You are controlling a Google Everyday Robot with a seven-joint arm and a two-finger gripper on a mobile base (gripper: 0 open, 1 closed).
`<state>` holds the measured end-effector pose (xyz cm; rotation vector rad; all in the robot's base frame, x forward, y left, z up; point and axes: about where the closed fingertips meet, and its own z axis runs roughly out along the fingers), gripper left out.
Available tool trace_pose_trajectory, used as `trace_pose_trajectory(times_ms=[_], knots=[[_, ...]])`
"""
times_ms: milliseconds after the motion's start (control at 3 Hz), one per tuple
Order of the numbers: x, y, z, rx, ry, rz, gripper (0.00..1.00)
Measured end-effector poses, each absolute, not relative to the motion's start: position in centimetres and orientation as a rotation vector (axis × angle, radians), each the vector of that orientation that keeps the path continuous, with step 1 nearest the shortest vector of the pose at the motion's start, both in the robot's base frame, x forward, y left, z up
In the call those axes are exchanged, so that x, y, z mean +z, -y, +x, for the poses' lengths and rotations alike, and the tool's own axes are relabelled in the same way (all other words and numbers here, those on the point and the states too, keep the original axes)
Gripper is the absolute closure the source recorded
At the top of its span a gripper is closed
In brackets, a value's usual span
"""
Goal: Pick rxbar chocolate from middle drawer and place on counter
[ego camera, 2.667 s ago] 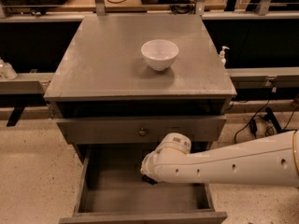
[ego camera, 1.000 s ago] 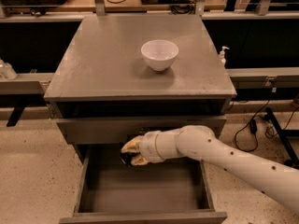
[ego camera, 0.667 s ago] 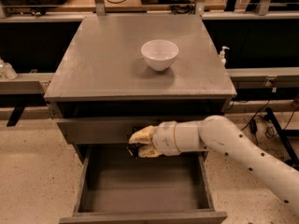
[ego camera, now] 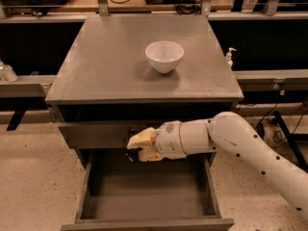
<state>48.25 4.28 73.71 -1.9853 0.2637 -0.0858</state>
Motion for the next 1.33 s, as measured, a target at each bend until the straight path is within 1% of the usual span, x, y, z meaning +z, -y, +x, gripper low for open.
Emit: trace_pose_trajectory(times_ms=[333, 667, 1333], knots=[[74.0, -5.2, 48.1, -0.027, -0.222, -1.991, 1.0], [77.8, -8.0, 48.4, -0.006, -0.065, -2.027, 1.0], [86.2, -12.6, 51.7, -0.056, 0.177, -2.142, 1.0]])
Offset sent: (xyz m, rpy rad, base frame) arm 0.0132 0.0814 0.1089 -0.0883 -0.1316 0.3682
